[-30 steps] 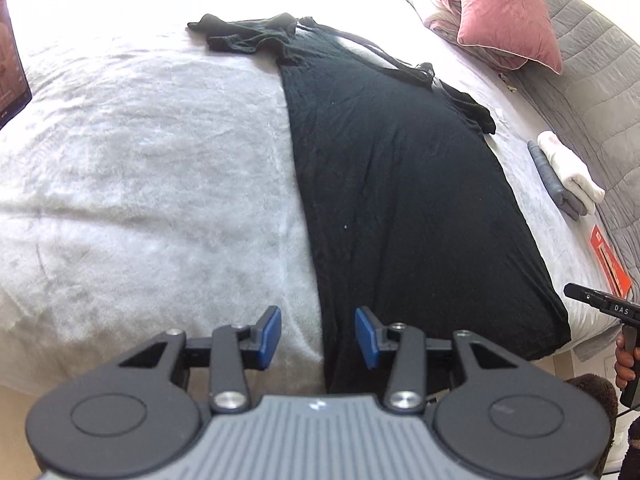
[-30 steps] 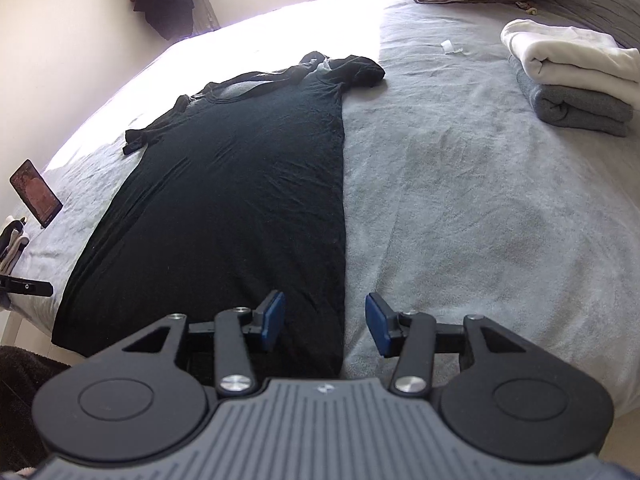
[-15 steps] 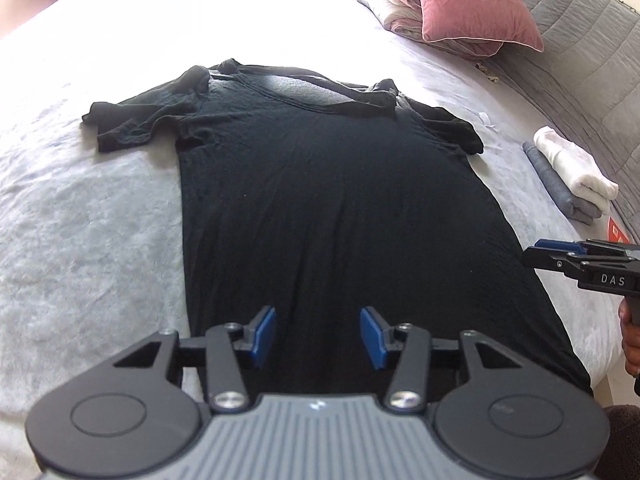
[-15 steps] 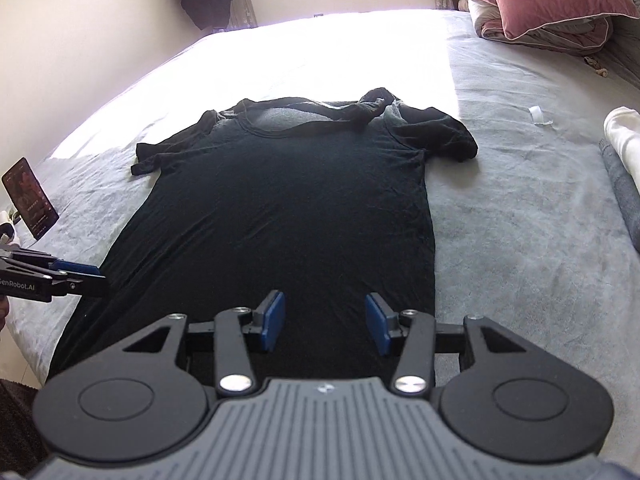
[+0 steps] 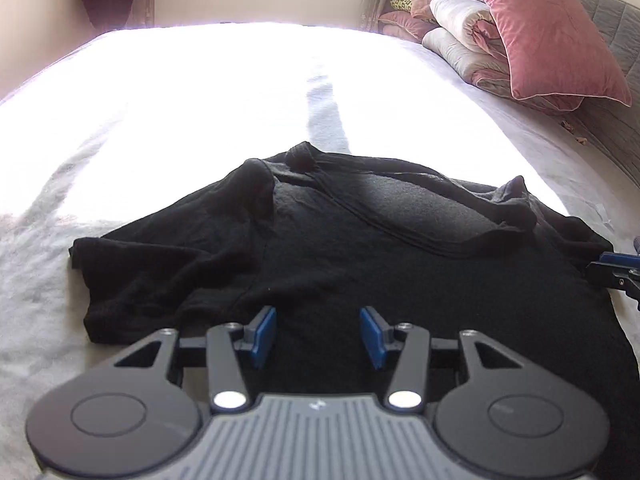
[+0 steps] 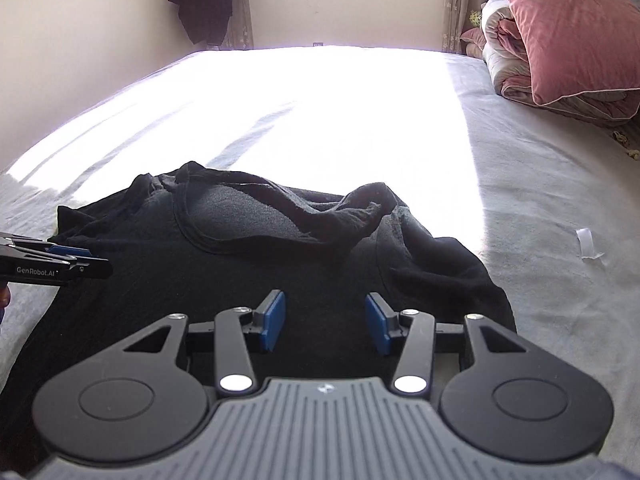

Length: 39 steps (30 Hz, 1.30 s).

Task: Fold clothes
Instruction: 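Grasp the shoulders with both grippers and fold them over toward the hem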

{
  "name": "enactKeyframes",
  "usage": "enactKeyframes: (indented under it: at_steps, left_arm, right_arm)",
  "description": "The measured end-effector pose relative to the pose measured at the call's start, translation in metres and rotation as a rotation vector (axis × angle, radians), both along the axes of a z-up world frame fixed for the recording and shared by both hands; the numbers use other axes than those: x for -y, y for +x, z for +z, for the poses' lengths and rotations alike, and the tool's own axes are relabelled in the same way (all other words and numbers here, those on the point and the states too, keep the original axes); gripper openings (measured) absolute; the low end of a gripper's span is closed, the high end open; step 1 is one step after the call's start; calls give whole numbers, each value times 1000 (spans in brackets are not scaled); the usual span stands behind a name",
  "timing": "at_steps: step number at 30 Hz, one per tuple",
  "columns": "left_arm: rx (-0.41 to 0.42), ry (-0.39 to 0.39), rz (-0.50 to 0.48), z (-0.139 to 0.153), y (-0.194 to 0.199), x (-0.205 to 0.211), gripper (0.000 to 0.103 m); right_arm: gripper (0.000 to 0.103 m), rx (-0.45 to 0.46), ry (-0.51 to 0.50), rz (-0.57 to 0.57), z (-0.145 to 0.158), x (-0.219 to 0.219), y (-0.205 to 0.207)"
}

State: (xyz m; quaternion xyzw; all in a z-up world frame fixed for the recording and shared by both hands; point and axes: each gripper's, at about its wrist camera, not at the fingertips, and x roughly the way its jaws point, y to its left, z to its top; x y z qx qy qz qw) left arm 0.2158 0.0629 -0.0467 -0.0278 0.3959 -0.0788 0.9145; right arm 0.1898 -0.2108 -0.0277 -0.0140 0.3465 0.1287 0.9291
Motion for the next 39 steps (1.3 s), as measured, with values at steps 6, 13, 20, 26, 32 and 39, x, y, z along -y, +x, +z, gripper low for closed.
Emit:
enactKeyframes:
  at_steps: [6,13,20,26,32,39]
  left_arm:
    - [38,-41,70,-6,53,-4,46]
    - [119,-77,118,-20,81,-6,42]
    - [209,-96,107,-27,78,-10,43]
    - [207,-124,115,-30,84,-14,43]
    - [208,-159,120,-33,86,-18,44]
    - [214,-188,131,-36,87,-20,44]
  right_arm:
    - [49,63,-70,35,-7,-17,46]
    - [49,62,-224,132,-21,-48,80]
    - [12,12,-352,76,-32,-50,110]
    - [3,-85,-111,-201,-15,-26,171]
    - [3,-71,-113,-342,-35,-43,203]
    - [14,11,-197,-292,-40,-55,194]
